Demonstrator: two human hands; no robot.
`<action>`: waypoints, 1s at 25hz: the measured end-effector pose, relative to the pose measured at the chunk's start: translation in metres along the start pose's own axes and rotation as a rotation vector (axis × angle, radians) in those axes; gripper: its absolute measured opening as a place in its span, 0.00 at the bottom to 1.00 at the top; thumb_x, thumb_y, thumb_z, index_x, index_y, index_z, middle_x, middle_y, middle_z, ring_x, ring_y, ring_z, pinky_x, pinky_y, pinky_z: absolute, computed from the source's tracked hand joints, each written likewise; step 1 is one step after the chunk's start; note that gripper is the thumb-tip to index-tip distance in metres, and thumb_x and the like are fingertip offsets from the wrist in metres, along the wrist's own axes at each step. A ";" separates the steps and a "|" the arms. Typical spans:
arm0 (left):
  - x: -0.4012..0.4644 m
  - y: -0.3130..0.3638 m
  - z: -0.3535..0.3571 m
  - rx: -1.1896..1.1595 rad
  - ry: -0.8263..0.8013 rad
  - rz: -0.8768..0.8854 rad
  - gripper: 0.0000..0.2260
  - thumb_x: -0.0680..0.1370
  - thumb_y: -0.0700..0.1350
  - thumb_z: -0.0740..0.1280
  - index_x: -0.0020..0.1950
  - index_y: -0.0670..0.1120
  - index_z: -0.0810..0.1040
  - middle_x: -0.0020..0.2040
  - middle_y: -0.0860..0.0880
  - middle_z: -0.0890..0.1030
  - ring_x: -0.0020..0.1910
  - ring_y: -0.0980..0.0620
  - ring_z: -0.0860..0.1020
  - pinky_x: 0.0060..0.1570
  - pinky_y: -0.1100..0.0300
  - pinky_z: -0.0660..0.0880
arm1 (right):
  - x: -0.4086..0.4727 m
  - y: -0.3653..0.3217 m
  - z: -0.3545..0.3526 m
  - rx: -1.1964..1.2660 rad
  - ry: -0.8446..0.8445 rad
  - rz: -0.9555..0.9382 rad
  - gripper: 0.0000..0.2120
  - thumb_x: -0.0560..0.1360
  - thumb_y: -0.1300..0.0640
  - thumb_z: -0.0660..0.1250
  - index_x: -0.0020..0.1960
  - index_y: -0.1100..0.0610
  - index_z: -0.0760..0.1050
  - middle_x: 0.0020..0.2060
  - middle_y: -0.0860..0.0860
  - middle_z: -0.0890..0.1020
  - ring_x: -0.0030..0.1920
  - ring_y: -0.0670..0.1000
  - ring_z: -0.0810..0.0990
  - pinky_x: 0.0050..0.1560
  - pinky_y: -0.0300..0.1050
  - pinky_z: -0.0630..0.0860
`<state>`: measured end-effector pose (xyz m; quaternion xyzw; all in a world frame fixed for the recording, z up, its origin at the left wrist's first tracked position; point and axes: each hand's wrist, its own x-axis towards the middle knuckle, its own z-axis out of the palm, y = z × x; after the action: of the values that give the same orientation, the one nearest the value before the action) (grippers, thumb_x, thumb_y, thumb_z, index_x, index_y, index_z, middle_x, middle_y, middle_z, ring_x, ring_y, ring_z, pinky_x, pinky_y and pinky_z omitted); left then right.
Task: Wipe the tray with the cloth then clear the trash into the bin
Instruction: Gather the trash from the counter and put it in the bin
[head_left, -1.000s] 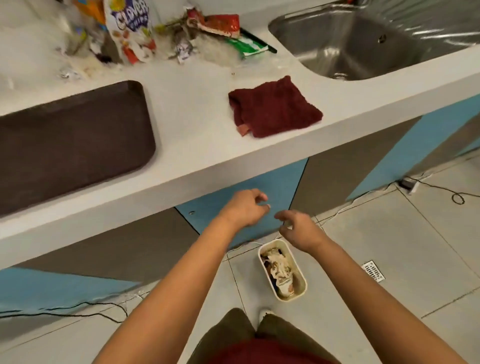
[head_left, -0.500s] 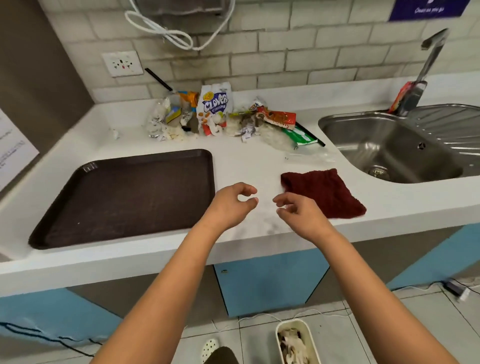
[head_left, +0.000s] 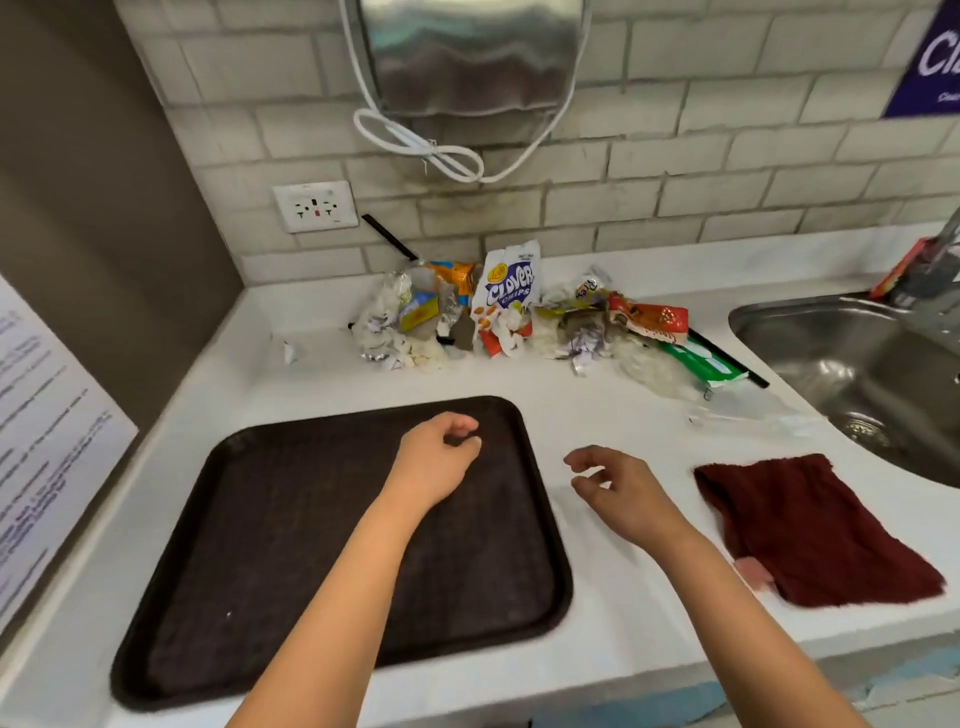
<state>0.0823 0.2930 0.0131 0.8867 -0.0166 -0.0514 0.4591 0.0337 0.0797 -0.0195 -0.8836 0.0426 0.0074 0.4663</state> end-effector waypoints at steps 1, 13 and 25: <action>0.012 -0.005 -0.010 0.002 0.006 -0.011 0.10 0.76 0.44 0.66 0.57 0.49 0.78 0.53 0.53 0.78 0.49 0.55 0.75 0.53 0.63 0.72 | 0.008 -0.001 0.005 0.005 0.003 0.015 0.09 0.74 0.61 0.65 0.50 0.48 0.75 0.47 0.46 0.78 0.44 0.49 0.76 0.42 0.32 0.69; 0.119 -0.030 -0.037 -0.041 0.085 -0.080 0.09 0.76 0.41 0.65 0.55 0.48 0.78 0.54 0.51 0.78 0.45 0.52 0.76 0.46 0.64 0.68 | 0.107 0.000 -0.016 -0.062 0.146 0.068 0.10 0.75 0.62 0.65 0.55 0.54 0.76 0.51 0.48 0.76 0.49 0.49 0.74 0.49 0.37 0.66; 0.281 0.056 0.015 0.188 0.131 0.229 0.25 0.74 0.40 0.66 0.71 0.47 0.65 0.68 0.45 0.68 0.65 0.47 0.71 0.63 0.52 0.71 | 0.248 0.058 -0.098 -0.565 0.315 0.126 0.30 0.66 0.70 0.62 0.68 0.58 0.69 0.68 0.58 0.69 0.70 0.61 0.63 0.70 0.55 0.62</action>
<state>0.3610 0.2266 0.0286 0.9195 -0.0925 0.0611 0.3772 0.2738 -0.0507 -0.0244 -0.9640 0.1648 -0.0890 0.1888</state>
